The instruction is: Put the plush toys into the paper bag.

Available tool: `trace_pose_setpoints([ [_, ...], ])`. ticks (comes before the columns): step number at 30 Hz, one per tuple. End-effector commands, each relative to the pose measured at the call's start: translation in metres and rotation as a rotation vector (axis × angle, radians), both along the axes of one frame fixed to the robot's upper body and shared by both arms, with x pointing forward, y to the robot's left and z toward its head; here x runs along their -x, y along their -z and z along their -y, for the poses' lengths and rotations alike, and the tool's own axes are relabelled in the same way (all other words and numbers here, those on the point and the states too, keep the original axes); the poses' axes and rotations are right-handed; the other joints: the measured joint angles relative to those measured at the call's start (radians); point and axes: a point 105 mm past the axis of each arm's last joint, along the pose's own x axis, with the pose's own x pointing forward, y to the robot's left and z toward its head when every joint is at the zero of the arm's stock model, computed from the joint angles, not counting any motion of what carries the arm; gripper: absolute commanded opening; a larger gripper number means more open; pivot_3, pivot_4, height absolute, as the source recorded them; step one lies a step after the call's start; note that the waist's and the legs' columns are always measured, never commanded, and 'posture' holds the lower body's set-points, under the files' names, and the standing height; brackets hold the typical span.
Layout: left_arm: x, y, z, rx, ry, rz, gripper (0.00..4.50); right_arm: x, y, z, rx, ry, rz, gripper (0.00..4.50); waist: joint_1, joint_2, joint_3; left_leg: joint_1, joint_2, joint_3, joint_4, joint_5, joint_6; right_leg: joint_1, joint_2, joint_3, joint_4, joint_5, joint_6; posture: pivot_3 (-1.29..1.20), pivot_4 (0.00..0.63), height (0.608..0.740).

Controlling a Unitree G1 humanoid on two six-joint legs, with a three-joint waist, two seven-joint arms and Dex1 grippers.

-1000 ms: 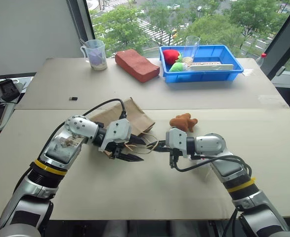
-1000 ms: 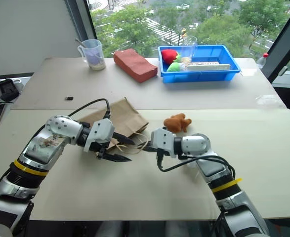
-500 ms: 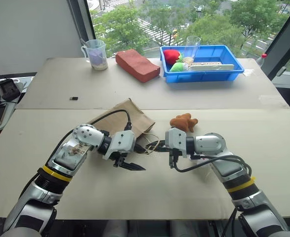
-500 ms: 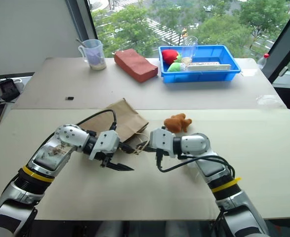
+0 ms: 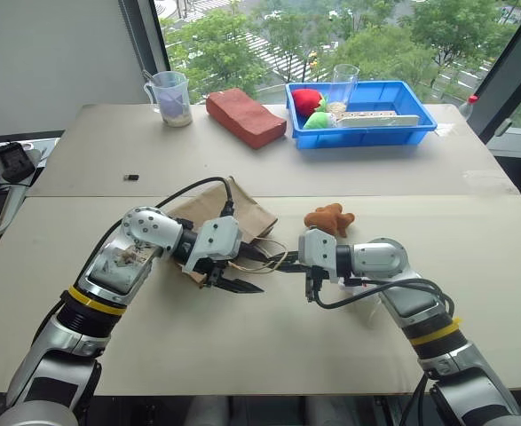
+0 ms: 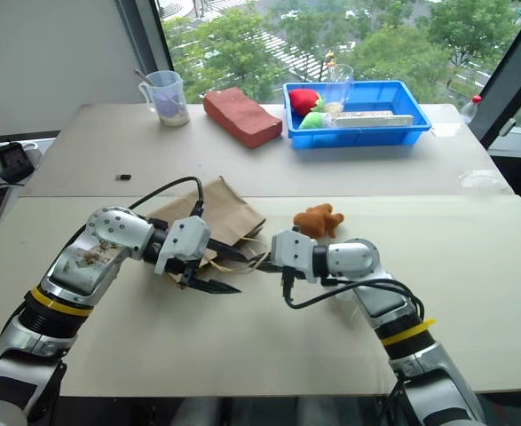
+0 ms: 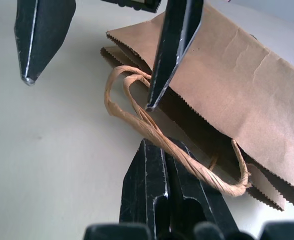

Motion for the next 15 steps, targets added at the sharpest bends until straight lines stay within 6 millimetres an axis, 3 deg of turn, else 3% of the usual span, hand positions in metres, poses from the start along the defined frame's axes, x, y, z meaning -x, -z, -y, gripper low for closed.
trace_pose_setpoints([
  [1,0.008,0.001,0.000,-0.016,0.044,0.022,2.83,0.001,-0.010,-0.003,-0.019,-0.017,0.030,0.00,0.001,0.000,0.000,0.000,0.000,0.000,0.000,0.000,0.000,0.000,0.000,0.000,0.000,0.000,0.000,0.00,0.150,0.740],
  [8,0.011,0.013,0.003,-0.044,0.060,0.009,2.83,0.001,-0.010,-0.004,-0.021,-0.018,0.030,0.00,0.002,0.000,0.000,0.000,0.000,0.000,0.000,0.000,0.000,0.000,0.000,0.000,0.000,0.000,0.000,0.00,0.150,0.740],
  [14,0.003,0.009,0.017,-0.020,0.051,0.022,2.83,0.002,-0.011,-0.006,-0.024,-0.025,0.028,0.00,0.003,0.000,0.000,0.000,0.000,0.000,0.000,0.000,0.000,0.000,0.000,0.000,0.000,0.000,0.000,0.00,0.150,0.740],
  [15,0.001,0.006,0.019,-0.013,0.046,0.031,2.59,0.002,-0.010,-0.006,-0.023,-0.025,0.028,0.00,0.003,0.000,0.000,0.000,0.000,0.000,0.000,0.000,0.000,0.000,0.000,0.000,0.000,0.000,0.000,0.00,0.150,0.740],
])
